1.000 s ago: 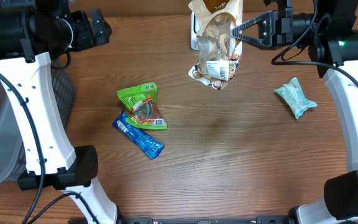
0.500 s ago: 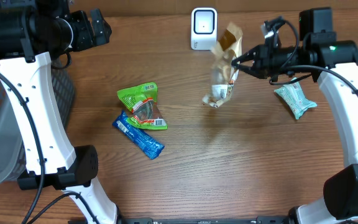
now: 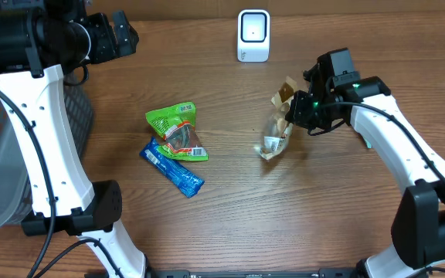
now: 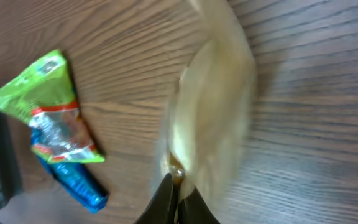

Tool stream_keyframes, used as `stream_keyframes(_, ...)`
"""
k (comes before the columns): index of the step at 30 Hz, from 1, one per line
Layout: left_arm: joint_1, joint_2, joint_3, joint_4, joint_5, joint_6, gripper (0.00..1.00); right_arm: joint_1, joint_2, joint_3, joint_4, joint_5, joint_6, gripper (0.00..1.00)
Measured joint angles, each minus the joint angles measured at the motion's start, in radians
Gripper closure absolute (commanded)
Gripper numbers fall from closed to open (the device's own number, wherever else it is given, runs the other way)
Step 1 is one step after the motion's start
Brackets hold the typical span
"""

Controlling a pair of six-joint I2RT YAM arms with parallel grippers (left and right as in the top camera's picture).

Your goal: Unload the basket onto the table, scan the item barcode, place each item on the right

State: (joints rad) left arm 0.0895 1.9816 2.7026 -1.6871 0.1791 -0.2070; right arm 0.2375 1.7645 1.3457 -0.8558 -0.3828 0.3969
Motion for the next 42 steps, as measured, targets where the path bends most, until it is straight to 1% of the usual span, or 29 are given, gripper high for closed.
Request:
stream_keyframes(1,0.000,0.000,0.000,0.000,0.000,0.000,0.00,0.000,0.016,0.000,-0.010,0.018,0.011,0.73)
stream_keyframes(2,0.000,0.000,0.000,0.000,0.000,0.000,0.00,0.000,0.028,0.000,-0.021,0.036,0.013,0.51)
stream_keyframes(3,0.000,0.000,0.000,0.000,0.000,0.000,0.00,0.000,0.035,-0.001,-0.032,0.051,0.010,0.43)
stream_keyframes(4,0.000,0.000,0.000,0.000,0.000,0.000,0.00,0.000,0.047,-0.002,-0.056,0.087,0.012,0.33)
stream_keyframes(5,0.000,0.000,0.000,0.000,0.000,0.000,0.00,0.000,0.047,-0.005,-0.073,0.119,0.016,0.30)
stream_keyframes(9,0.000,0.000,0.000,0.000,0.000,0.000,0.00,-0.009,0.047,-0.005,-0.097,0.177,0.018,0.24)
stream_keyframes(11,0.000,0.000,0.000,0.000,0.000,0.000,0.00,-0.015,0.047,-0.005,-0.075,0.195,0.018,0.22)
stream_keyframes(14,0.000,0.000,0.000,0.000,0.000,0.000,0.00,-0.004,0.053,-0.005,-0.036,0.235,0.002,0.21)
stream_keyframes(18,0.000,0.000,0.000,0.000,0.000,0.000,0.00,0.051,0.081,0.016,-0.053,0.290,-0.028,0.17)
stream_keyframes(23,0.000,0.000,0.000,0.000,0.000,0.000,0.00,0.101,0.090,0.071,-0.046,0.381,-0.047,0.15)
stream_keyframes(26,0.000,0.000,0.000,0.000,0.000,0.000,0.00,0.090,0.098,0.076,0.014,0.425,-0.108,0.08)
stream_keyframes(28,0.000,0.000,0.000,0.000,0.000,0.000,0.00,0.069,0.109,0.079,0.097,0.443,-0.193,0.02)
stream_keyframes(29,0.000,0.000,0.000,0.000,0.000,0.000,0.00,0.043,0.112,0.079,0.157,0.440,-0.249,0.00)
stream_keyframes(30,0.000,0.000,0.000,0.000,0.000,0.000,0.00,0.029,0.113,0.081,0.180,0.440,-0.268,0.00)
stream_keyframes(32,0.000,0.000,0.000,0.000,0.000,0.000,0.00,-0.020,0.123,0.084,0.244,0.388,-0.324,0.00)
stream_keyframes(35,0.000,0.000,0.000,0.000,0.000,0.000,0.00,-0.105,0.167,0.093,0.269,0.286,-0.386,0.00)
stream_keyframes(37,0.000,0.000,0.000,0.000,0.000,0.000,0.00,-0.148,0.206,0.093,0.270,0.227,-0.412,0.01)
stream_keyframes(42,0.000,0.000,0.000,0.000,0.000,0.000,0.00,-0.239,0.322,0.093,0.235,-0.054,-0.515,0.00)
